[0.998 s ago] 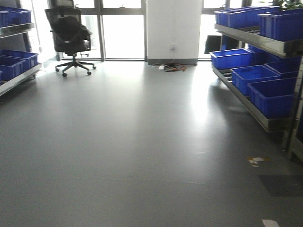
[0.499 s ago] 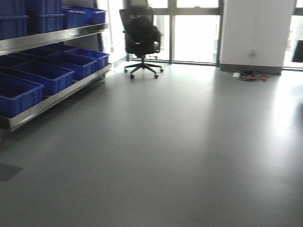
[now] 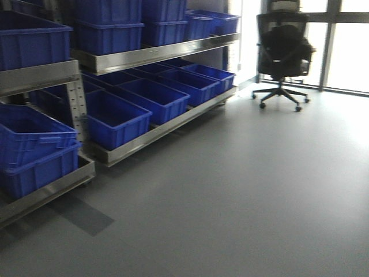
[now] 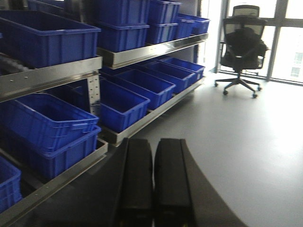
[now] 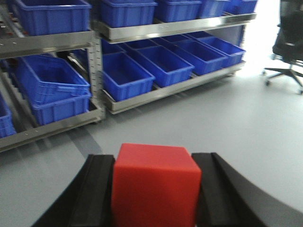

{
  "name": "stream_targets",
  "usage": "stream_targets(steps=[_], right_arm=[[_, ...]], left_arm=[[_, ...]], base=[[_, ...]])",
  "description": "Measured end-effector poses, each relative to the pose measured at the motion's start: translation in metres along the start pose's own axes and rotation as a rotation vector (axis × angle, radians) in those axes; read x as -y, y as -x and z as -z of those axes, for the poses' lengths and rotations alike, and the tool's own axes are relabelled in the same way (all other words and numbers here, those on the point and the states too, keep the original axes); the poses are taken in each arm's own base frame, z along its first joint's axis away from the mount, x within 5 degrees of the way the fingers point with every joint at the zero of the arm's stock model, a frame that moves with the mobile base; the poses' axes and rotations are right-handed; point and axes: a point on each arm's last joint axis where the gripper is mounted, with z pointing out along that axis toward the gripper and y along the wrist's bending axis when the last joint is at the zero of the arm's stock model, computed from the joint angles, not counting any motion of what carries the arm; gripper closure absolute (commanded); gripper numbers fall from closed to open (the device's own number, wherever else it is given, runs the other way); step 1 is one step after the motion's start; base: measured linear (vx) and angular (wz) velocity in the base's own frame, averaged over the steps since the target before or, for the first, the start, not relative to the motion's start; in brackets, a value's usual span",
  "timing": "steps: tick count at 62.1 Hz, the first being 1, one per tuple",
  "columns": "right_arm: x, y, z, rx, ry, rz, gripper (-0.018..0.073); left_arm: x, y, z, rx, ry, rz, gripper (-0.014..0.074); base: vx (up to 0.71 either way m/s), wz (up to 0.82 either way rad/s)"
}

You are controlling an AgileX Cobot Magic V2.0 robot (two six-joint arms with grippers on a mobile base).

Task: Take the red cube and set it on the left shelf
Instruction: 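Turn and drive up to the shelf rack of blue crates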

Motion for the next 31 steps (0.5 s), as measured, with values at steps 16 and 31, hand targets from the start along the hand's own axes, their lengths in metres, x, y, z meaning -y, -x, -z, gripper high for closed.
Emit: stream_targets(steps=[16,31], right_arm=[[0.0001,0.0000,0.0000,0.000,-0.001,0.002,0.0421],[0.0001,0.0000,0.0000,0.000,-0.001,0.002,0.0421]], left_arm=[[0.0000,0.0000,0.0000,0.000,0.000,0.000,0.0495],[0.0000,0.0000,0.0000,0.000,0.000,0.000,0.0495]], base=[[0.51,0.77],[0.50,0.76]])
